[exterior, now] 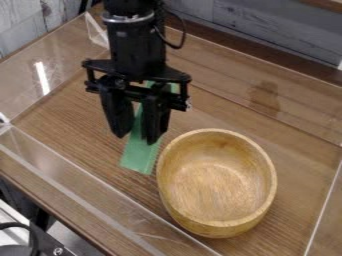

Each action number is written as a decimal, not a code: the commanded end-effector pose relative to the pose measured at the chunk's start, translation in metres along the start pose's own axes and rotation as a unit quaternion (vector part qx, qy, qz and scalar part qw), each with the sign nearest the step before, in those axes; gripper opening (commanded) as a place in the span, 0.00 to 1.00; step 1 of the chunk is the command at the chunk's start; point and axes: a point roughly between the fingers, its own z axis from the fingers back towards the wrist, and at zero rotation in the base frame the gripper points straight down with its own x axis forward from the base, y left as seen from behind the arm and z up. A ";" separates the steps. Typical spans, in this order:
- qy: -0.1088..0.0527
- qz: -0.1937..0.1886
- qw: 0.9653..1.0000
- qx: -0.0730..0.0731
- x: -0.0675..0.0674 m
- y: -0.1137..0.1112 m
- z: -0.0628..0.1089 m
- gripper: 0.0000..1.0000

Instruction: Put the green block in the brown bowl

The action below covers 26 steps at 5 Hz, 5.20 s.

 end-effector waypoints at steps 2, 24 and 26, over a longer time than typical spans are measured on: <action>-0.037 -0.009 0.999 -0.005 0.003 -0.007 0.018 0.00; -0.063 -0.040 0.997 -0.010 0.018 -0.079 -0.031 0.00; -0.061 -0.038 0.997 -0.011 0.019 -0.077 -0.033 0.00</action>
